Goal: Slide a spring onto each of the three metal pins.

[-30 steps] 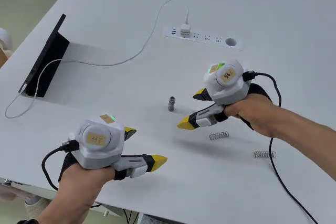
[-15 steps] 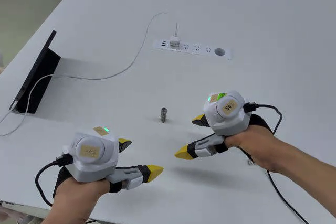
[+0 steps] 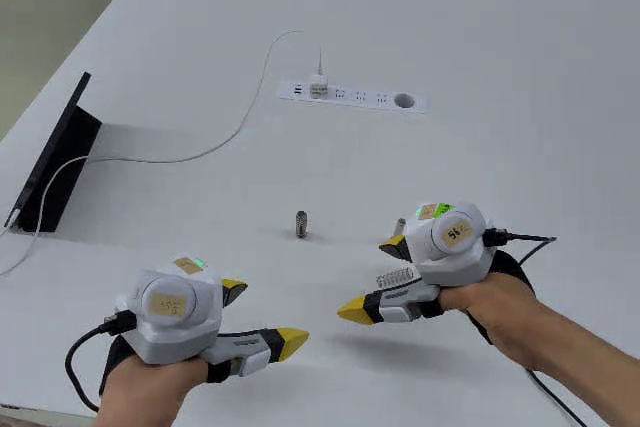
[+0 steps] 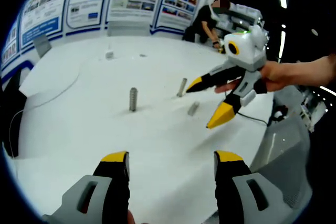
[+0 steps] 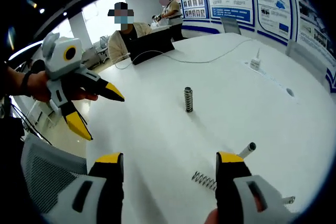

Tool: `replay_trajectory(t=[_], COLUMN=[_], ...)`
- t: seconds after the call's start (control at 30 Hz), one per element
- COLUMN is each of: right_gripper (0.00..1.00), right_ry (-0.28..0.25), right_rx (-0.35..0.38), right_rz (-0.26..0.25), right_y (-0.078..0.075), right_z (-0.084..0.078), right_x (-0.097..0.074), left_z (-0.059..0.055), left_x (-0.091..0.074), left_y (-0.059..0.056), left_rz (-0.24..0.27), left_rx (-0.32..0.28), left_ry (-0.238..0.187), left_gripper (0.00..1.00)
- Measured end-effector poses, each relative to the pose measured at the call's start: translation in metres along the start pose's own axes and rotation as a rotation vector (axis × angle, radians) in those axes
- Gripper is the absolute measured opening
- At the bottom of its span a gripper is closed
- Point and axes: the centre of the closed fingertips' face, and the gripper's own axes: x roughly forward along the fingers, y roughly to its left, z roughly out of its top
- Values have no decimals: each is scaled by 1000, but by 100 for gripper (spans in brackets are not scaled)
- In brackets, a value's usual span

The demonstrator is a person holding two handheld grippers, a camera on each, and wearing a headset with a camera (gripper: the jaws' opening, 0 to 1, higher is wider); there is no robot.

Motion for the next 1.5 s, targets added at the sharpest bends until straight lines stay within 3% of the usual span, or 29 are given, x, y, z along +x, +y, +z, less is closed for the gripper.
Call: replay_trajectory(t=[0.27, 0.67, 0.93, 1.5], right_gripper=[74, 76, 78, 81], right_ry=[-66, -114, -136, -135], right_rx=[93, 207, 232, 279], right_rz=[-64, -142, -180, -217], right_y=[-16, -35, -43, -51], right_z=[-7, -33, -42, -73], right_x=[-18, -53, -76, -108], left_z=[4, 12, 19, 28], left_x=[4, 14, 21, 40], left_y=[-3, -10, -12, -31], left_rz=[-4, -24, -32, -65], left_rx=[9, 39, 59, 94], left_ry=[3, 9, 10, 27], left_gripper=[67, 68, 68, 69])
